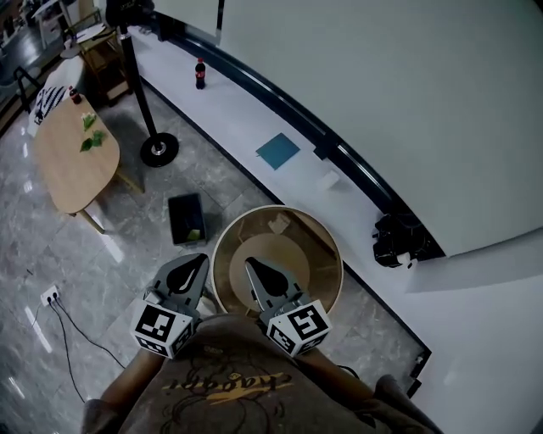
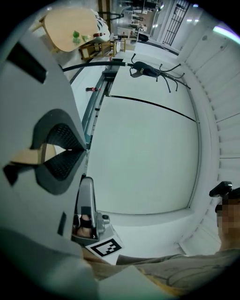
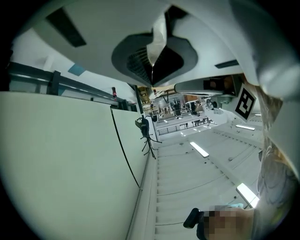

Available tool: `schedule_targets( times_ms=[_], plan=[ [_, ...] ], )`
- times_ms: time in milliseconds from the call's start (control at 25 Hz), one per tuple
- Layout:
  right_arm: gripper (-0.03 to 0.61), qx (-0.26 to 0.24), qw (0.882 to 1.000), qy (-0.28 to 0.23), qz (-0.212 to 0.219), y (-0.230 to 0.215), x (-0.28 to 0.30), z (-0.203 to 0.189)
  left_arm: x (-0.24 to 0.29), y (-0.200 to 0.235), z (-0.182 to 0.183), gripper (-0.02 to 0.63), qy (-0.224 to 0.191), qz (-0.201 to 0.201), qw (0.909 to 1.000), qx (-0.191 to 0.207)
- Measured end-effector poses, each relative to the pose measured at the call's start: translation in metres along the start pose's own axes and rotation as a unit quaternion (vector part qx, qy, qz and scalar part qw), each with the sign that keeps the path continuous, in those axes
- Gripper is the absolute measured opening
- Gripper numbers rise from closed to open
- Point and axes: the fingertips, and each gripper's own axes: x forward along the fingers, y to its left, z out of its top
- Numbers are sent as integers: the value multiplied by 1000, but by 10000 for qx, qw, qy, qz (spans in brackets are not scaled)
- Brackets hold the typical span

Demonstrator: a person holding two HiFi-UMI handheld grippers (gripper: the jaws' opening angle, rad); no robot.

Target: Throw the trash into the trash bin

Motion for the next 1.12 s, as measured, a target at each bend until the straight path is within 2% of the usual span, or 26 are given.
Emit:
schedule_targets(
  times_ms=[400,1120],
  plan=[
    [18,-151,9995,-272,-24,-5,-21,11,2,-18,11,17,-152,20,9999,36],
    [18,-240,9992,-314,55,1,-20,12,5,-23,3,17,-81,49,9999,-46]
  ],
)
